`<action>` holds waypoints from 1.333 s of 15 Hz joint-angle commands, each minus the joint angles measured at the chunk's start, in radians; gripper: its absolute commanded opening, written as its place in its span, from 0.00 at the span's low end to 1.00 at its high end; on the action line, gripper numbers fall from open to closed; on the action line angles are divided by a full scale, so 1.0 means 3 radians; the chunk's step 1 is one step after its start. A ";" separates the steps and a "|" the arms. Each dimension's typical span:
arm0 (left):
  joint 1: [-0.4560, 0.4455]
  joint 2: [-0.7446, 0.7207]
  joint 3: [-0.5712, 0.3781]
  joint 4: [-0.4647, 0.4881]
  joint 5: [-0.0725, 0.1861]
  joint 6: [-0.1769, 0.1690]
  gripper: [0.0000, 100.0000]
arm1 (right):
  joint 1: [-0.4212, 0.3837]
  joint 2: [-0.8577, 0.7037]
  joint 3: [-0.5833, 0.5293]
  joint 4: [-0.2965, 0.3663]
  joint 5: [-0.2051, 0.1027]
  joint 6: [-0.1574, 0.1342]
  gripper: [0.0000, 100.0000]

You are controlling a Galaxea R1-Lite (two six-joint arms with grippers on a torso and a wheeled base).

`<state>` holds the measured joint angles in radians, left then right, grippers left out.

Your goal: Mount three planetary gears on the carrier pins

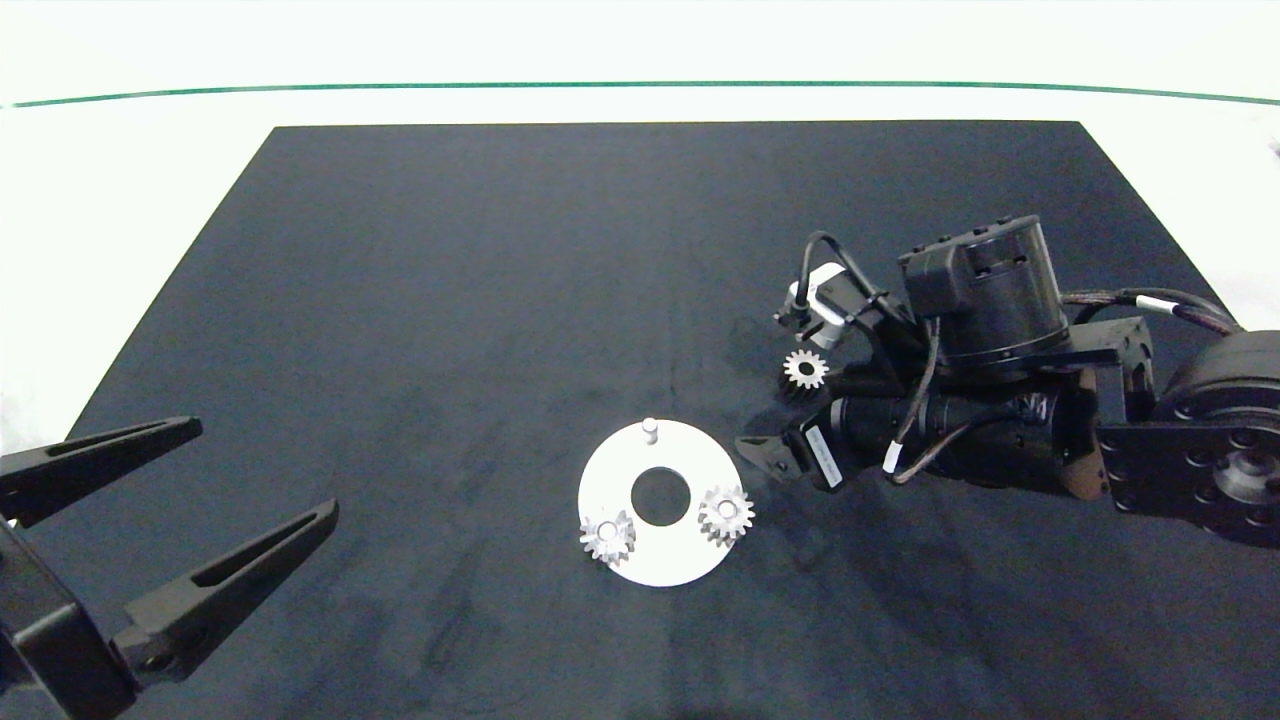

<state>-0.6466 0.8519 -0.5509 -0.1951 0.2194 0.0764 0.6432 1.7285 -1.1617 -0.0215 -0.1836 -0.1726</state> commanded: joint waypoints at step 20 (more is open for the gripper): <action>0.0110 -0.0058 0.0026 0.0001 0.0000 0.0001 1.00 | -0.0477 0.0384 -0.0234 -0.0297 0.0034 -0.0038 0.97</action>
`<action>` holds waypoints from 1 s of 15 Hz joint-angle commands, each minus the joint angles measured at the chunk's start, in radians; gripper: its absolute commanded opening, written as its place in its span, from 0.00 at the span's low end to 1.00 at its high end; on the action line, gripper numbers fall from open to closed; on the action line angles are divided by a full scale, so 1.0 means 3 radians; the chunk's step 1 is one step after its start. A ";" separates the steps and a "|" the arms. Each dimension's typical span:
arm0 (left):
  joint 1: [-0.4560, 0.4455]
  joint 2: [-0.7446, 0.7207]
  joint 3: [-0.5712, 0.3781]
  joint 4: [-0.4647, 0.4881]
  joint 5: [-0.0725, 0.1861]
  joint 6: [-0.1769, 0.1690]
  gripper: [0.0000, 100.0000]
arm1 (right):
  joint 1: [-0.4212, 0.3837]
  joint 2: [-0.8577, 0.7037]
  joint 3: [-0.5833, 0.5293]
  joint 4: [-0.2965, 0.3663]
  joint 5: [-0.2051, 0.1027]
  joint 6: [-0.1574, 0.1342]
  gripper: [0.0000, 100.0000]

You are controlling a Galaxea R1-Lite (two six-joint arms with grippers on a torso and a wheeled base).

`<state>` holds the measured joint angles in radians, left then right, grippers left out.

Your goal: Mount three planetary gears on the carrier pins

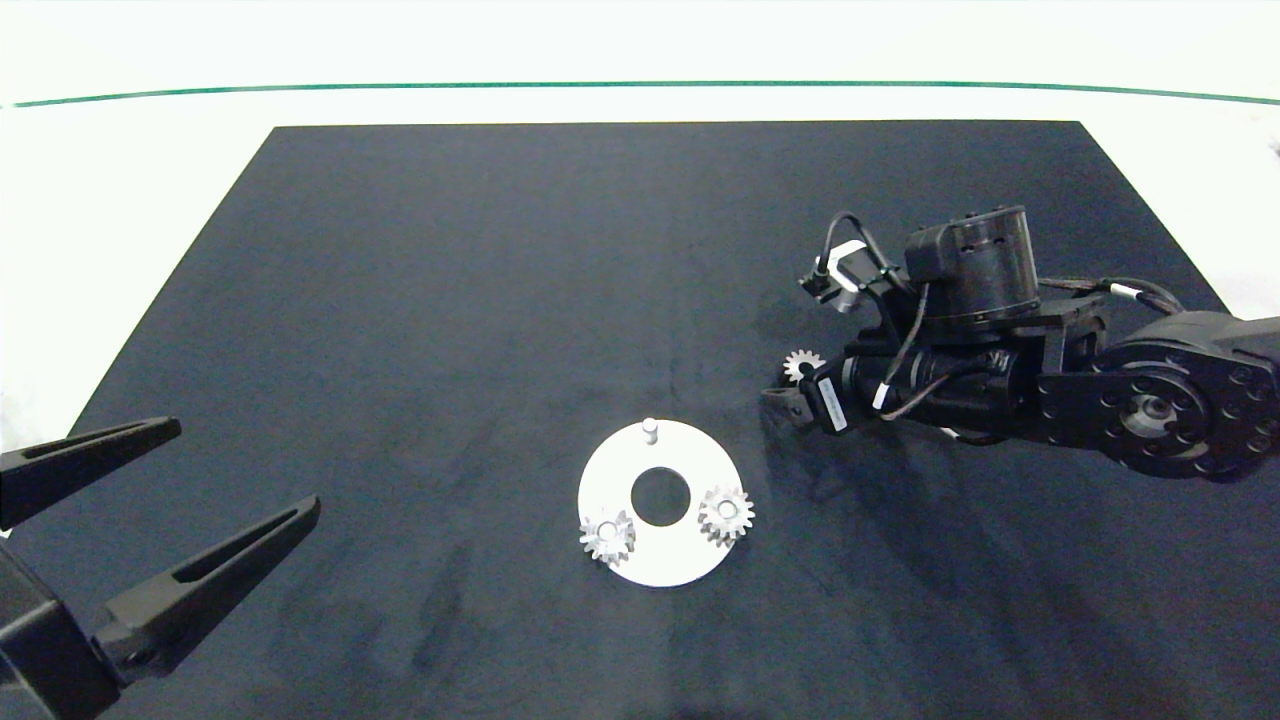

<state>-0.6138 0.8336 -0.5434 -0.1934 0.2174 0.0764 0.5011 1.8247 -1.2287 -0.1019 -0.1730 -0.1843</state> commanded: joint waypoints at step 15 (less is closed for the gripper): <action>0.0001 -0.0002 0.0037 -0.0005 0.0006 0.0001 1.00 | -0.0003 0.0110 -0.0102 -0.0039 -0.0001 -0.0010 0.67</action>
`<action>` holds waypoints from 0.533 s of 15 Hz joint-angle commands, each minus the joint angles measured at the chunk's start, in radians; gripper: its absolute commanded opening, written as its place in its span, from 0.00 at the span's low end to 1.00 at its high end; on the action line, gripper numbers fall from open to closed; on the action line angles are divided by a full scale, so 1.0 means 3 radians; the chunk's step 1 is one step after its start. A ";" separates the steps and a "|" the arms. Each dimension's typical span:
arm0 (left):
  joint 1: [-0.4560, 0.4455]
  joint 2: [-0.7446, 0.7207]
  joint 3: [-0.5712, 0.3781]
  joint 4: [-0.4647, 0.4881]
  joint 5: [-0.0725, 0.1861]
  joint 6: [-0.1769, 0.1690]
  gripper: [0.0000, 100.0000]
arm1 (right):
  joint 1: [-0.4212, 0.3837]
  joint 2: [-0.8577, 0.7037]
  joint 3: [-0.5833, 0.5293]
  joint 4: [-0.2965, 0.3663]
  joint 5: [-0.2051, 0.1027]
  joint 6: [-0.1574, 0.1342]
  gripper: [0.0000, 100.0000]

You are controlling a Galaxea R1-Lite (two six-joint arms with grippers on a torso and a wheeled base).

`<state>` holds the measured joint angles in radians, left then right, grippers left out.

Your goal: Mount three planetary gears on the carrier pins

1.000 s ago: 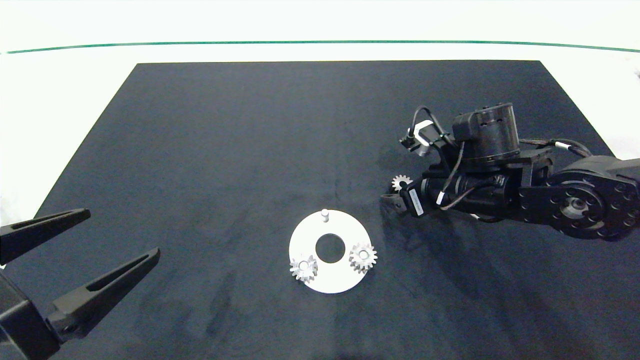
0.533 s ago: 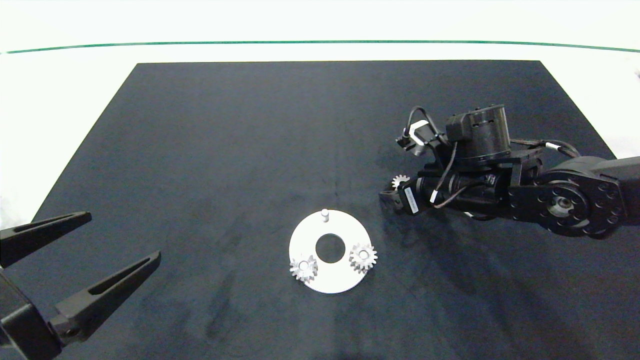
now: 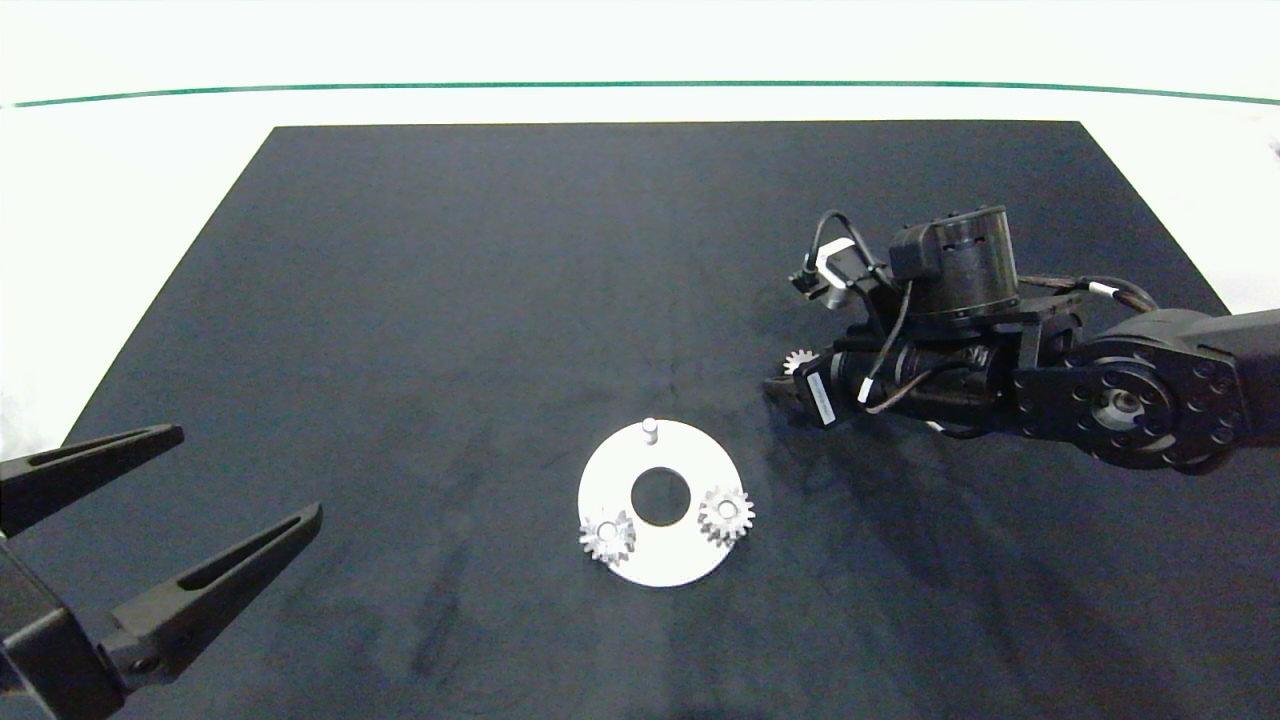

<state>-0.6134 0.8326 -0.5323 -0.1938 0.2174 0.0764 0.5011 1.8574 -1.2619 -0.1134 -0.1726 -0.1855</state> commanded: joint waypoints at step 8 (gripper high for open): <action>-0.0006 0.0001 0.0036 -0.0008 0.0006 0.0001 1.00 | -0.0003 0.0021 0.0034 -0.0016 -0.0008 0.0000 0.51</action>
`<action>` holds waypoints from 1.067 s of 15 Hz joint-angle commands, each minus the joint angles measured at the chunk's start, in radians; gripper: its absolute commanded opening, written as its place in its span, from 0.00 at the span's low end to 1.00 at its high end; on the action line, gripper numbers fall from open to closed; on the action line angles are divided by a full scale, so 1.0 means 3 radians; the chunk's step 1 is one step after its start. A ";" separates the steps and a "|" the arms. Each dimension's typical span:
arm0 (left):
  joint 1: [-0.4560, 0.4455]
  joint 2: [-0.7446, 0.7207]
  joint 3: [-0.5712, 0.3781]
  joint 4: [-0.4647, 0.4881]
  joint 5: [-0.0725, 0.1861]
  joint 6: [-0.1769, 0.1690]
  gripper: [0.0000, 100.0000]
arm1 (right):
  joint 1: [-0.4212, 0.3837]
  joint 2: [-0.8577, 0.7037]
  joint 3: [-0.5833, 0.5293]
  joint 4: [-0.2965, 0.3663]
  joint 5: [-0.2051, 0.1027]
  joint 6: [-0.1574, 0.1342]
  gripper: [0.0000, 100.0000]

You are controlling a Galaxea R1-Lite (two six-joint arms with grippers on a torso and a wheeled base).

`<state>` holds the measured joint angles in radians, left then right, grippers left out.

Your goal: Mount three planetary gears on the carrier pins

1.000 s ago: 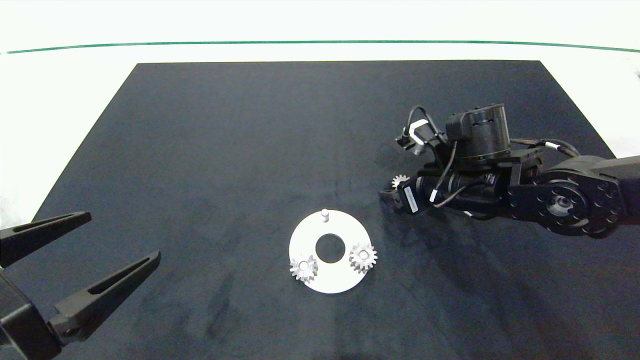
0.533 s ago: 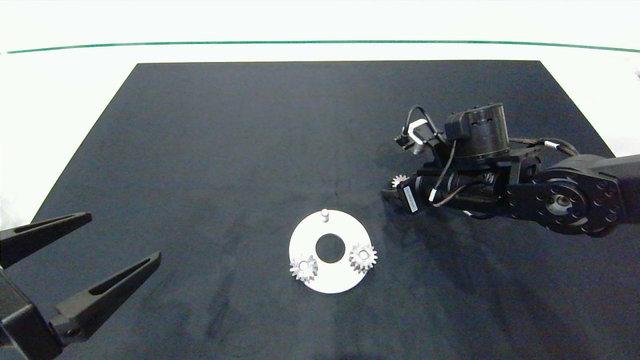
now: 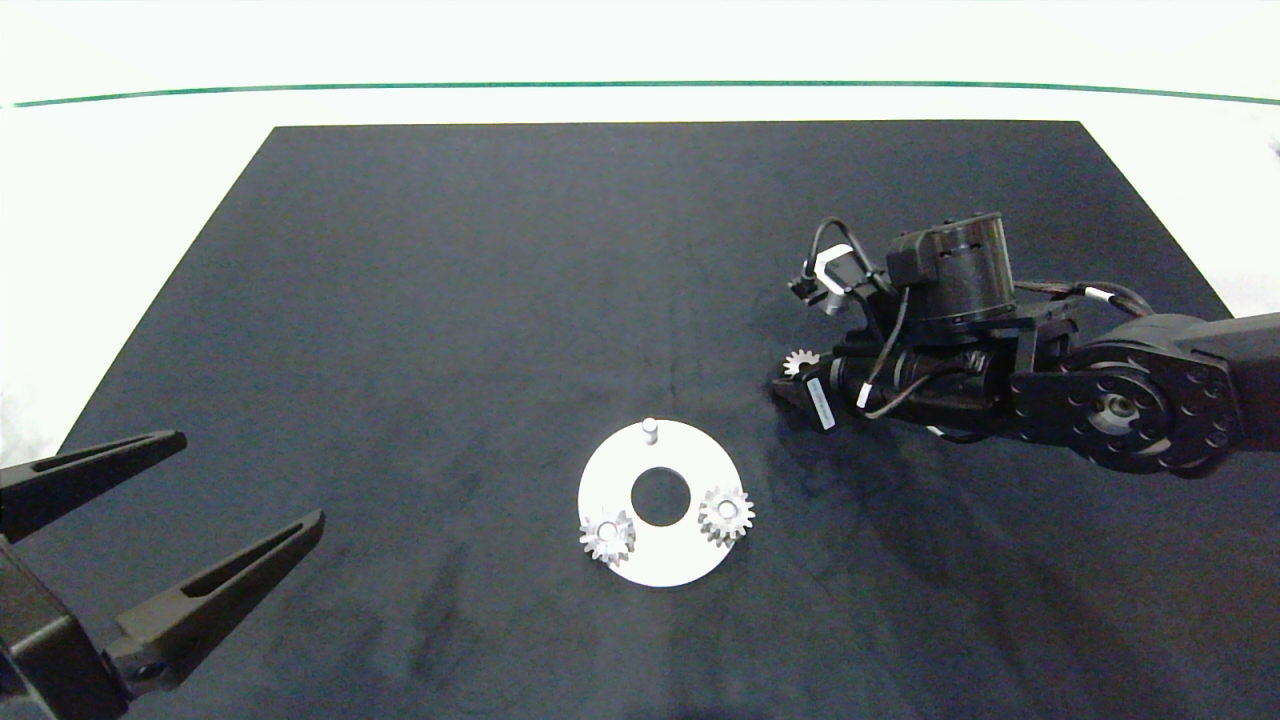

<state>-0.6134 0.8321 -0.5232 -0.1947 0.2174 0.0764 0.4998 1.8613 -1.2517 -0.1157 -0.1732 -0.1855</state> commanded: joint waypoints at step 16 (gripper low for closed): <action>-0.0006 -0.0018 0.0011 0.0000 0.0006 0.0001 1.00 | 0.0016 -0.0027 -0.0015 0.0074 0.0010 0.0015 0.25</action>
<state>-0.6143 0.8249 -0.5200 -0.1934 0.2174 0.0764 0.5040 1.8594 -1.2547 -0.0919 -0.1698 -0.1798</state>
